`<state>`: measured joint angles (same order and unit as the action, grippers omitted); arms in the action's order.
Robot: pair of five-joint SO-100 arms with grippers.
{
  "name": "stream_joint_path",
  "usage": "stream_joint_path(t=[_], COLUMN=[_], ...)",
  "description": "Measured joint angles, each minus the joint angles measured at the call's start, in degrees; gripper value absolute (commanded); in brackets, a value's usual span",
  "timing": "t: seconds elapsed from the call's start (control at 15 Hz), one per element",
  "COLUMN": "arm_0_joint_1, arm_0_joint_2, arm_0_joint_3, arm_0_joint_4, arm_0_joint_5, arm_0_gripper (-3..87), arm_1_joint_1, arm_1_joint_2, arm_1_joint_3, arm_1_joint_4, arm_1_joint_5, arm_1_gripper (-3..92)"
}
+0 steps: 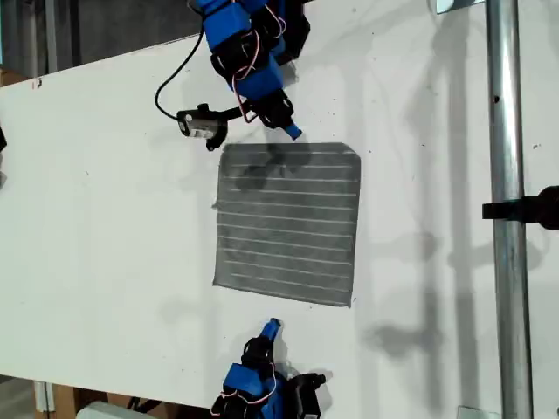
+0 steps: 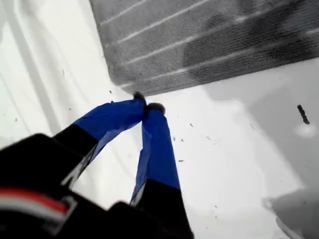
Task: Grasp corners of a towel and fold twice.
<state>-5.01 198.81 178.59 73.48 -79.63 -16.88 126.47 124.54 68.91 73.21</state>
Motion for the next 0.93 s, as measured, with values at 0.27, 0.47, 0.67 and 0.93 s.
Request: stream_joint_path(t=[0.27, 0.47, 0.67, 0.93], arm_0_joint_1=[0.0, 0.0, 0.0, 0.0], arm_0_joint_2=[0.0, 0.0, 0.0, 0.0], arm_0_joint_3=[0.0, 0.0, 0.0, 0.0], arm_0_joint_4=[0.0, 0.0, 0.0, 0.0], arm_0_joint_5=[0.0, 0.0, 0.0, 0.0], arm_0_gripper=[-2.8, -2.8, -2.8, -2.8], arm_1_joint_1=[-5.4, -5.5, -5.4, -7.1], arm_1_joint_2=[-26.9, -27.9, -27.9, -37.4], arm_1_joint_3=[-35.2, -39.1, -39.2, -38.8], arm_1_joint_4=[16.8, 17.6, 17.8, 19.0], arm_1_joint_5=[-1.5, -2.5, -3.0, -3.1], arm_1_gripper=[1.4, 36.5, 41.0, 40.6])
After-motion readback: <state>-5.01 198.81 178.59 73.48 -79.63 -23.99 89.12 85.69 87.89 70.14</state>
